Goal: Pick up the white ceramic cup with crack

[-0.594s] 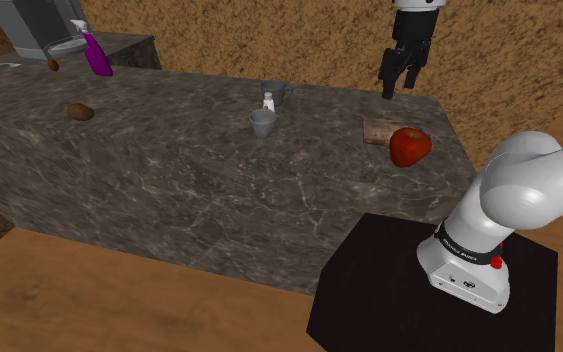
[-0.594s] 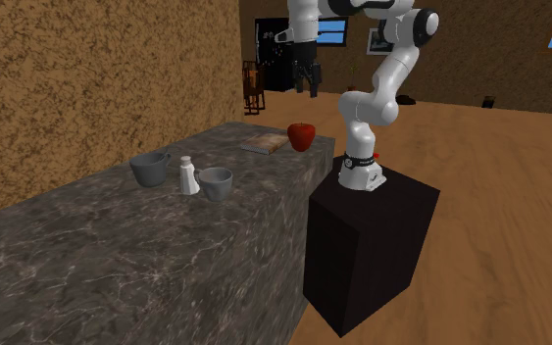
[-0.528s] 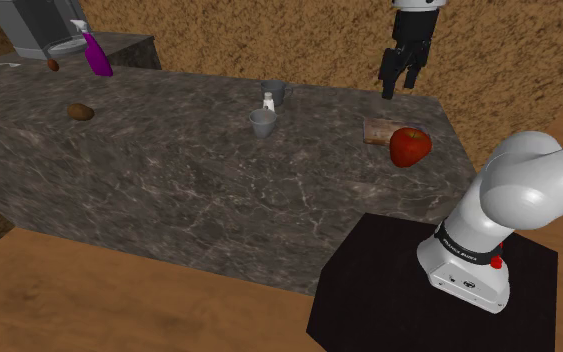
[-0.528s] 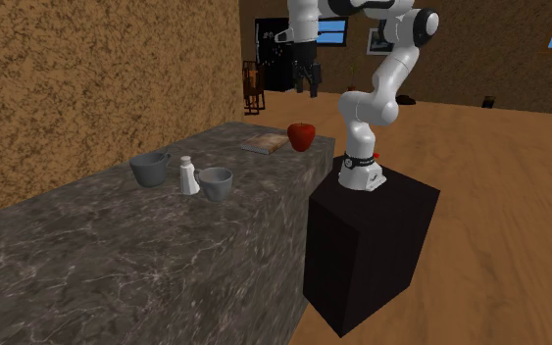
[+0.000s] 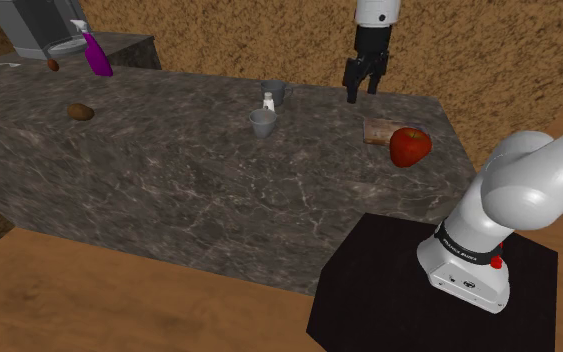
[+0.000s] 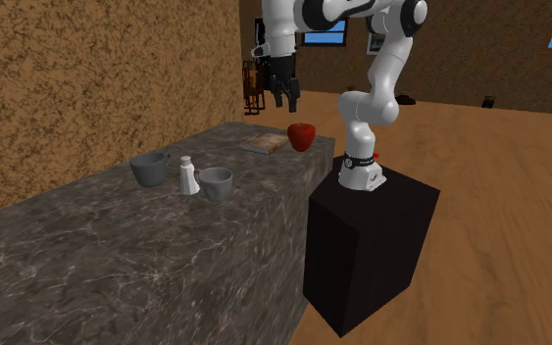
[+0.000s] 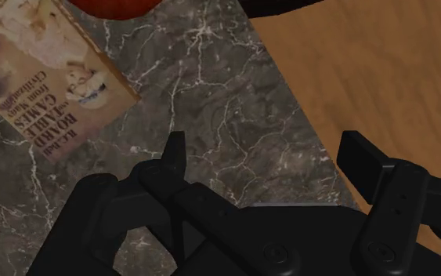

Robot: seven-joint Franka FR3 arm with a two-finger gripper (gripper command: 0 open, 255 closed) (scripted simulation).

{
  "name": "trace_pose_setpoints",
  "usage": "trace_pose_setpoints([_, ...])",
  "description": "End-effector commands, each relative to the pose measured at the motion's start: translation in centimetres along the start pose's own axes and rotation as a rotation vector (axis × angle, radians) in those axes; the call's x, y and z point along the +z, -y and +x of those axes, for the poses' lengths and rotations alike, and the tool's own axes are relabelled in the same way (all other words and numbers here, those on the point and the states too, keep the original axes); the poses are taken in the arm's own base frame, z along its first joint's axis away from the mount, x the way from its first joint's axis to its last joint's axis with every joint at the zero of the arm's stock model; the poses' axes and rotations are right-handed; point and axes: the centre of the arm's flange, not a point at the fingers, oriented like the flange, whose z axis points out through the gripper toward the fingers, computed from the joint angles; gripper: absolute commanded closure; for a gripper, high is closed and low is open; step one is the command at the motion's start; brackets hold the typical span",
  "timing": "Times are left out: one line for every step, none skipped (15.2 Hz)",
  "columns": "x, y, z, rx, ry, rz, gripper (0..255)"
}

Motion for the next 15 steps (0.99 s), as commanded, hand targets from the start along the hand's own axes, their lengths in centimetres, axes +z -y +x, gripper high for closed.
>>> trace_pose_setpoints([0.6,0.3,2.5,-0.015,-0.005,0.009,0])
trace_pose_setpoints([1.0,0.4,3.7,-0.022,-0.007,0.013,0])
trace_pose_setpoints([1.4,0.5,4.9,-0.029,-0.009,0.017,0])
trace_pose_setpoints([1.8,0.7,6.2,-0.036,-0.011,0.021,0])
trace_pose_setpoints([2.2,0.8,7.4,-0.043,-0.013,0.026,0])
trace_pose_setpoints([2.5,1.0,8.6,-0.050,-0.015,0.030,0])
trace_pose_setpoints([2.9,1.1,9.8,-0.057,-0.017,0.034,0])
trace_pose_setpoints([3.3,1.3,11.0,-0.064,-0.018,0.039,0])
trace_pose_setpoints([3.7,1.5,12.2,-0.071,-0.020,0.043,0])
trace_pose_setpoints([4.1,1.7,13.4,-0.078,-0.022,0.047,0])
trace_pose_setpoints([4.4,1.9,14.7,-0.086,-0.024,0.052,0])
trace_pose_setpoints([4.8,2.1,15.9,-0.093,-0.026,0.056,0])
trace_pose_setpoints([5.2,2.4,17.1,-0.100,-0.028,0.060,0])
trace_pose_setpoints([5.6,2.6,18.3,-0.107,-0.030,0.064,0])
trace_pose_setpoints([5.9,2.9,19.5,-0.114,-0.032,0.069,0])
